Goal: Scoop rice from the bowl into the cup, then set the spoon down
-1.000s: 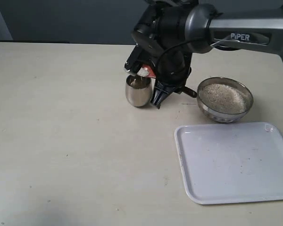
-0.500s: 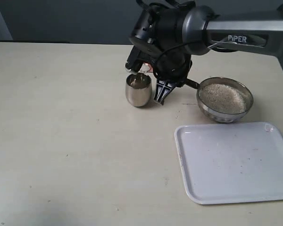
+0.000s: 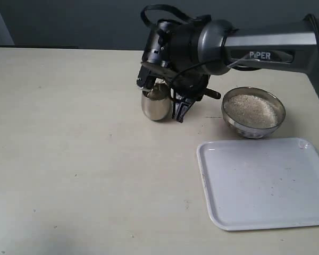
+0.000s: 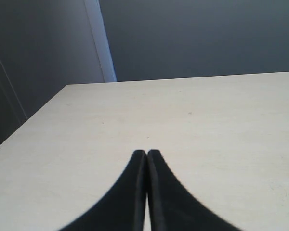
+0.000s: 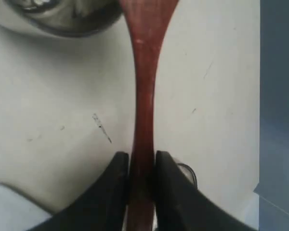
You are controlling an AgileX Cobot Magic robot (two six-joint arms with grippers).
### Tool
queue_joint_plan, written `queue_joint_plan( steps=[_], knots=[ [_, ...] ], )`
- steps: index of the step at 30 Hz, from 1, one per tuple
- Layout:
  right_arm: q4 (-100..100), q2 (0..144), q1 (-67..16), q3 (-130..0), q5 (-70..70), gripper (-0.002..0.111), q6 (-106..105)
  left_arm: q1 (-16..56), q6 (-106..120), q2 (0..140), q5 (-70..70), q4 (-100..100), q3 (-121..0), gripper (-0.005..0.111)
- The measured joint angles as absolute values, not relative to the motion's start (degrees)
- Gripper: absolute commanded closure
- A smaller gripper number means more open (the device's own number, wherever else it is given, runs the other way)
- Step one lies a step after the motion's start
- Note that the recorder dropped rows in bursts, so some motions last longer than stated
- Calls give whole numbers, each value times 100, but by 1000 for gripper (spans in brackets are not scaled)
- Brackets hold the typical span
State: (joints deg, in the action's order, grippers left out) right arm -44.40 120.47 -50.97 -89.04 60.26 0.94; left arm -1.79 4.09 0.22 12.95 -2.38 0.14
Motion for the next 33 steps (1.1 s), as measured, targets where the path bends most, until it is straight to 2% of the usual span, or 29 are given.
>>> queue_joint_plan(
  steps=[26, 33],
  knots=[
    [-5014, 12057, -5158, -8803, 5982, 109, 578, -179, 395, 22, 1295, -238, 14, 106],
    [-5451, 12057, -5216, -8411, 6064, 109, 848, -179, 395, 22, 1295, -238, 14, 106]
  ],
)
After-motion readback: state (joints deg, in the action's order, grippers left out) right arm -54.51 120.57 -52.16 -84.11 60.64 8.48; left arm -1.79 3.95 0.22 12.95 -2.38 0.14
